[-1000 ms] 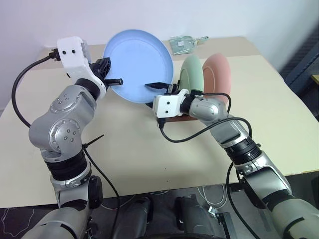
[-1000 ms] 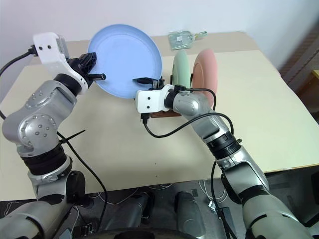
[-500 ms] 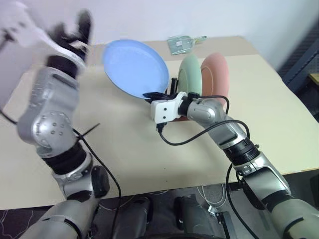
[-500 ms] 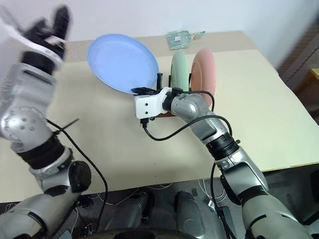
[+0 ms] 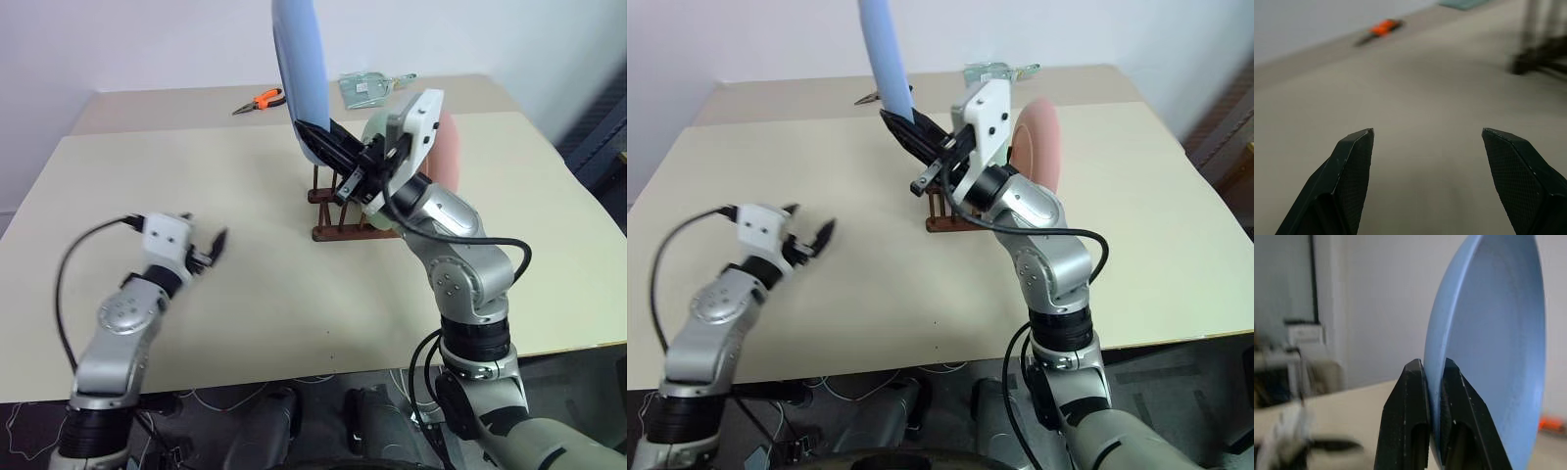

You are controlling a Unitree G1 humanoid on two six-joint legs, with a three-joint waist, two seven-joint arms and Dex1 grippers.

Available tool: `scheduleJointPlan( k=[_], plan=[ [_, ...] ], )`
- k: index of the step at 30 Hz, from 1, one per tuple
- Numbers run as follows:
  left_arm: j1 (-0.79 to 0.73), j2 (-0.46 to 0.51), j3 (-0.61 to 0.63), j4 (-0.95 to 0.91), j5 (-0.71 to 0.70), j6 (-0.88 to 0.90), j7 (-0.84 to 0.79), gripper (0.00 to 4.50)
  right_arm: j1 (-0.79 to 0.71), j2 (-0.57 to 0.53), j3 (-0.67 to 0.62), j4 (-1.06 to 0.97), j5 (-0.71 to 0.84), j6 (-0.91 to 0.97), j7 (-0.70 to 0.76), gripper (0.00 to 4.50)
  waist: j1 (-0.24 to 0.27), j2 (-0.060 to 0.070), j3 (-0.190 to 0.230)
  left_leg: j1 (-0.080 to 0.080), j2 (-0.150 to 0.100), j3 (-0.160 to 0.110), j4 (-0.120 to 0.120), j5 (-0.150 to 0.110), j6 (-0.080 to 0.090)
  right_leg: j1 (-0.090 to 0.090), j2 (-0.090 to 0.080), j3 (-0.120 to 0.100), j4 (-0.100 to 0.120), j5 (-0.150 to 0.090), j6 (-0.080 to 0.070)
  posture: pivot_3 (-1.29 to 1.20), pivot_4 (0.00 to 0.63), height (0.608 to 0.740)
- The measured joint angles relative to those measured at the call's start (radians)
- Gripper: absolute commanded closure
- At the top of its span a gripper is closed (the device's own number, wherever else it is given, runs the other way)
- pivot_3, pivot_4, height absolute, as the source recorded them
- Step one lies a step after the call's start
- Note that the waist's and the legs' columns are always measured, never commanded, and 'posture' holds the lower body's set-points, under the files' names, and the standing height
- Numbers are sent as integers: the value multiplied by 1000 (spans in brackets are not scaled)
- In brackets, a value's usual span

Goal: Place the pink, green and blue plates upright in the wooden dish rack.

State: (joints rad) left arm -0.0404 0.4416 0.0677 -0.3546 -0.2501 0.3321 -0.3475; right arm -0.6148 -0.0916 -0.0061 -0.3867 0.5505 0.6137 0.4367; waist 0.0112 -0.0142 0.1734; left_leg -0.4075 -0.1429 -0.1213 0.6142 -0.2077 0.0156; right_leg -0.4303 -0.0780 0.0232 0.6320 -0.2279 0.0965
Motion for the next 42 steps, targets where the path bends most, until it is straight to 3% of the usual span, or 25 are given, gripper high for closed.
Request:
scheduleJointPlan(
  k=[6,18,22,27,36,42],
  plan=[
    [7,-42,-73,-28,0,-10,-44,893,38,26,-22,-10,58,97,-124,4500,-6,2,0,0,1,1,-1,0,0,-1,0,0,0,1,2,0,150,729],
    [8,-49,-73,-41,2,-8,-62,893,85,3,-10,0,52,103,-178,4500,-6,2,0,0,1,1,-1,0,0,-1,0,0,0,1,2,0,150,729],
    [7,-50,-74,-42,4,-8,-63,840,81,-4,-10,37,45,116,-190,2954,-6,2,0,0,1,1,-1,0,0,-1,0,0,0,1,2,0,150,729],
    [7,-52,-80,-42,9,-8,-63,840,45,-30,7,80,-12,96,-193,465,-6,2,0,0,1,1,-1,0,0,-1,0,0,0,1,2,0,150,729],
    [7,-54,-86,-42,19,-8,-64,840,-22,-174,118,103,-225,-72,-105,465,-5,2,0,0,1,1,0,0,0,-1,0,-1,-1,1,2,0,150,729],
    [5,-61,-91,-42,21,-8,-63,840,-77,-256,109,111,-324,-198,-56,465,-2,2,0,-1,1,1,0,0,0,0,0,-1,-1,1,2,0,150,729]
  ],
)
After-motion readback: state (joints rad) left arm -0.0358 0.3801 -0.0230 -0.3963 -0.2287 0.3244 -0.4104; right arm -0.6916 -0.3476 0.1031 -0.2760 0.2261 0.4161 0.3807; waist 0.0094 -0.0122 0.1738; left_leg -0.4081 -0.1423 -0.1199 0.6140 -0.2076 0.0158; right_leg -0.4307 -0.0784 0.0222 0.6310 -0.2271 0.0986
